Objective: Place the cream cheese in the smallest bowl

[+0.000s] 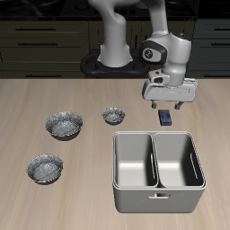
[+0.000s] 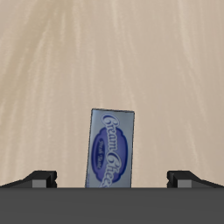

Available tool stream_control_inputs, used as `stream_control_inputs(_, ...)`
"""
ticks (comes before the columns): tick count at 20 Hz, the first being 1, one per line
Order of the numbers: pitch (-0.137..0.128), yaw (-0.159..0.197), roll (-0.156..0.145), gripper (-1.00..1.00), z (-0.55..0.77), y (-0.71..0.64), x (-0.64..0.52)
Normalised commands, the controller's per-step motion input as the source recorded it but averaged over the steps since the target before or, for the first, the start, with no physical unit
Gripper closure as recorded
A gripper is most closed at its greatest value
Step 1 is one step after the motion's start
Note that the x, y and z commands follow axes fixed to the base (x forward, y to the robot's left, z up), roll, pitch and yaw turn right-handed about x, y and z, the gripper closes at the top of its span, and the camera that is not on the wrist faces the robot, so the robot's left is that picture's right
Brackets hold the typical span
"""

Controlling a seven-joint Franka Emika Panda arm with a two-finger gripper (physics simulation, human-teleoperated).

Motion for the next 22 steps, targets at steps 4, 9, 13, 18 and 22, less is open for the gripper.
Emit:
stream_control_inputs(4, 0.017, -0.013, -0.001, -1.00, -0.14, -0.08, 0.05)
stream_control_inputs(9, 0.034, -0.024, 0.009, -1.00, -0.16, 0.00, 0.04)
stream_control_inputs(13, 0.049, -0.022, 0.036, -1.00, -0.17, 0.03, 0.04)
stream_control_inputs(18, 0.070, 0.010, 0.036, 1.00, -0.21, 0.05, 0.04)
stream_control_inputs(22, 0.002, -0.010, 0.029, 1.00, 0.05, 0.00, -0.05)
